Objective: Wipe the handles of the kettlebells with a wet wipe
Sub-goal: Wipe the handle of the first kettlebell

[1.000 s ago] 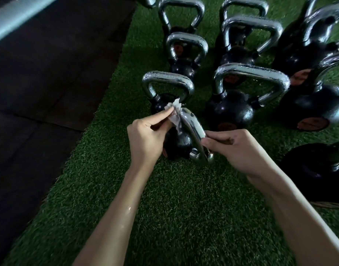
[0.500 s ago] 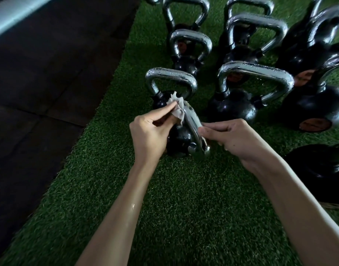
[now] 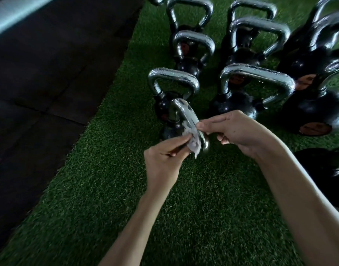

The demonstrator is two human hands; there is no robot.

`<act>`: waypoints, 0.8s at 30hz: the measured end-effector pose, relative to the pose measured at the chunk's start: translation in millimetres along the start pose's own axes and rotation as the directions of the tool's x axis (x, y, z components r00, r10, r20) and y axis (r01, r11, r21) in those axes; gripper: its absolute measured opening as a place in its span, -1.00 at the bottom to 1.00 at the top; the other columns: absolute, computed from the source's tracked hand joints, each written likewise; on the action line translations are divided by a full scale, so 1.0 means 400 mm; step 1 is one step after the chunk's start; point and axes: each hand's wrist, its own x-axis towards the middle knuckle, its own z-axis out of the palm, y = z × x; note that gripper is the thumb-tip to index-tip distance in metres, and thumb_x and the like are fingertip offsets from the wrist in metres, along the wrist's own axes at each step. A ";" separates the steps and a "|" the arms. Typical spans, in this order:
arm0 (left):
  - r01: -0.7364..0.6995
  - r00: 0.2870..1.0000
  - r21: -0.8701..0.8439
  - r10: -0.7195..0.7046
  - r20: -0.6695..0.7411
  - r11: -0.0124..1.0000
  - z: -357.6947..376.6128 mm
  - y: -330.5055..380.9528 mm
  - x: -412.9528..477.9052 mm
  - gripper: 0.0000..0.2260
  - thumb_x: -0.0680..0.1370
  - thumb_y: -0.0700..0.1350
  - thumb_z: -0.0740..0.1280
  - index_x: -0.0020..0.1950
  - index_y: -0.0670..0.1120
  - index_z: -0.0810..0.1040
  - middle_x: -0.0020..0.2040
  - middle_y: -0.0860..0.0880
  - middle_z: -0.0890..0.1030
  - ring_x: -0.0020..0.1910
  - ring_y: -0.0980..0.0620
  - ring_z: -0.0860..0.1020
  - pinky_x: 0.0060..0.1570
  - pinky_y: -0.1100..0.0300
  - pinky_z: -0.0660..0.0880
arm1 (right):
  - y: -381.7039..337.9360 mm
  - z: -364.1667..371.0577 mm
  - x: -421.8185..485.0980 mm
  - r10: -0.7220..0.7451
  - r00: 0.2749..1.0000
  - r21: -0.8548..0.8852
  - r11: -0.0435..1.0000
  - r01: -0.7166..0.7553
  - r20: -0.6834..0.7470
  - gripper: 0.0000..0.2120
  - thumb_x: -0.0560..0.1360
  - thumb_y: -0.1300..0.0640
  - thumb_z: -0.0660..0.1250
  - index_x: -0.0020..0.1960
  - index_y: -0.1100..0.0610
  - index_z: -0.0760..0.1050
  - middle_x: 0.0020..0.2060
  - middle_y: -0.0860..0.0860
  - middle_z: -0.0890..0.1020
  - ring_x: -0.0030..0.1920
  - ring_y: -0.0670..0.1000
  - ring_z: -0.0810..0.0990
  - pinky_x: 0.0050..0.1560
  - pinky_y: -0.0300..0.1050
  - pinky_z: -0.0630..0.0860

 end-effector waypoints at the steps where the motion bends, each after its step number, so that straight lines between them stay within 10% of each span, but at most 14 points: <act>1: -0.055 0.998 0.013 0.055 -0.003 0.998 0.007 -0.009 -0.016 -0.74 0.43 -0.14 0.57 0.10 0.00 0.70 -0.02 0.19 0.72 -0.13 0.16 0.71 -0.23 0.23 0.64 | -0.003 -0.001 -0.001 -0.002 1.000 -0.003 1.000 0.002 0.000 -0.74 0.32 -0.10 0.55 -0.03 -0.02 0.76 -0.11 -0.11 0.76 -0.01 0.02 0.54 -0.08 -0.07 0.39; 6: -0.206 0.976 0.055 0.209 -0.056 0.977 0.022 0.001 -0.037 -0.75 0.45 -0.09 0.54 0.11 -0.08 0.72 0.04 0.06 0.73 0.02 0.21 0.70 -0.03 0.21 0.65 | -0.004 0.006 0.002 -0.029 0.999 -0.019 0.999 0.029 0.019 -0.49 0.07 -0.27 0.51 -0.05 -0.08 0.76 -0.01 -0.17 0.75 0.23 0.01 0.56 -0.11 -0.07 0.36; 17: -0.256 0.954 0.273 0.287 -0.081 0.927 -0.004 -0.109 -0.063 -0.73 0.41 -0.23 0.59 0.10 -0.13 0.73 0.07 0.04 0.72 0.05 0.18 0.69 0.00 0.16 0.67 | -0.021 0.033 0.009 -0.079 0.997 -0.005 0.997 0.079 -0.001 -0.75 0.33 -0.12 0.54 -0.04 -0.05 0.75 -0.12 -0.23 0.74 0.08 -0.19 0.57 0.01 -0.13 0.40; 24: 0.033 0.979 -0.032 -0.038 -0.198 0.999 -0.117 0.004 0.006 -0.79 0.46 -0.14 0.54 0.09 -0.05 0.71 -0.19 0.11 0.72 -0.50 0.19 0.43 -0.51 0.33 0.31 | -0.019 0.090 0.026 -0.283 0.947 -0.030 0.959 0.282 -0.155 -0.64 0.35 -0.14 0.59 0.12 -0.14 0.69 -0.02 -0.17 0.72 -0.14 -0.23 0.63 0.02 -0.17 0.60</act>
